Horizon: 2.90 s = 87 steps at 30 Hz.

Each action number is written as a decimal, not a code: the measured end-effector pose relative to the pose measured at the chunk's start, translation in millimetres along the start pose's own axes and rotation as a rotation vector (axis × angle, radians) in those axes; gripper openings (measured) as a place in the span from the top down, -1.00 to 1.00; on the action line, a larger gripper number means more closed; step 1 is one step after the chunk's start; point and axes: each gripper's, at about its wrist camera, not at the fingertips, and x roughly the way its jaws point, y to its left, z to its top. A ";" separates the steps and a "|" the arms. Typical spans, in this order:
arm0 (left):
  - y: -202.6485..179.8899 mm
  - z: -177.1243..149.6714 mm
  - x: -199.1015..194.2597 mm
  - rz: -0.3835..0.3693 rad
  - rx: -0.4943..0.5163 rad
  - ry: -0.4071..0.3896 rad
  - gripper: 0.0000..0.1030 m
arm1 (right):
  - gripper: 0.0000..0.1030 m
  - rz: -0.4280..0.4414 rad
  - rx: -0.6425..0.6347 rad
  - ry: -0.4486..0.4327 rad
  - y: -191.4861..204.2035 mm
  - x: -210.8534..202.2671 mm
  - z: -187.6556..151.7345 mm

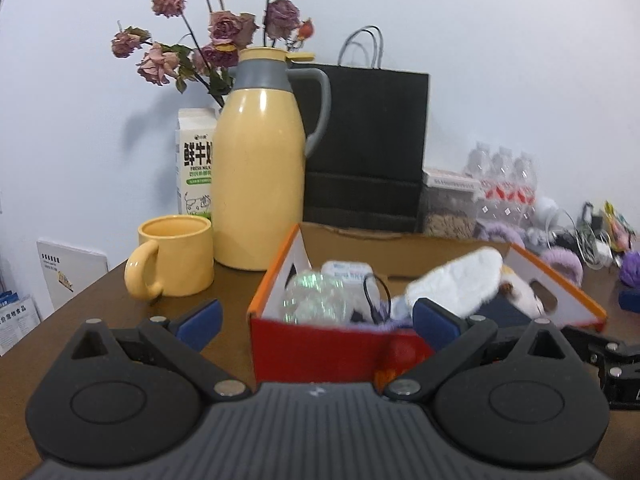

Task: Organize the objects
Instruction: 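Move both tools out of the box back over the table, then grasp the white bottle cap on the table with the right tool, then grasp the small beige block with the left tool while the right tool holds the cap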

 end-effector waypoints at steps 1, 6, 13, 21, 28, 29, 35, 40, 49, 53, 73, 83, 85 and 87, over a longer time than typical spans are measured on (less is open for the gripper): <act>0.5 -2.6 -3.7 0.002 0.009 0.003 -1.00 | -1.00 0.003 -0.001 0.000 1.5 -4.0 -2.1; 5.4 -12.8 -20.4 -0.002 0.024 0.026 -1.00 | -1.00 0.032 0.014 0.019 6.3 -19.7 -12.5; 12.7 -23.5 -35.7 0.007 0.008 0.056 -1.00 | -1.00 0.076 0.023 0.059 16.6 -30.4 -22.9; 21.1 -30.1 -36.4 0.020 -0.019 0.110 -1.00 | -1.00 0.085 0.002 0.087 28.2 -34.2 -29.0; 20.0 -32.6 -37.4 0.010 -0.010 0.129 -1.00 | -1.00 0.099 0.010 0.147 30.9 -28.6 -30.0; 19.6 -32.7 -36.7 0.011 -0.007 0.134 -1.00 | -1.00 0.102 0.014 0.162 30.7 -26.0 -30.2; 19.4 -33.8 -35.3 0.011 -0.006 0.153 -1.00 | -1.00 0.106 0.045 0.246 33.3 -11.3 -32.2; 19.4 -33.8 -34.6 0.012 -0.003 0.158 -1.00 | -0.99 0.097 0.037 0.212 39.3 -6.6 -28.6; 19.5 -34.4 -33.6 0.013 -0.003 0.163 -1.00 | -0.42 0.110 0.040 0.260 47.3 32.7 -17.8; 19.3 -35.2 -32.6 0.014 -0.005 0.169 -1.00 | 0.23 0.148 0.063 0.315 49.4 46.6 -18.4; 18.6 -36.0 -31.6 -0.042 -0.011 0.170 -1.00 | 0.24 0.123 0.070 0.085 29.9 -21.1 -16.8; 2.0 -40.2 -22.1 -0.078 0.043 0.193 -1.00 | 0.24 0.112 0.075 0.062 21.8 -37.3 -21.0; -3.1 -39.7 -17.4 -0.078 0.051 0.201 -1.00 | 0.24 0.114 0.069 0.063 23.4 -37.8 -21.3; -7.1 -39.3 -12.5 -0.082 0.051 0.211 -0.99 | 0.24 0.117 0.066 0.061 24.3 -38.9 -21.6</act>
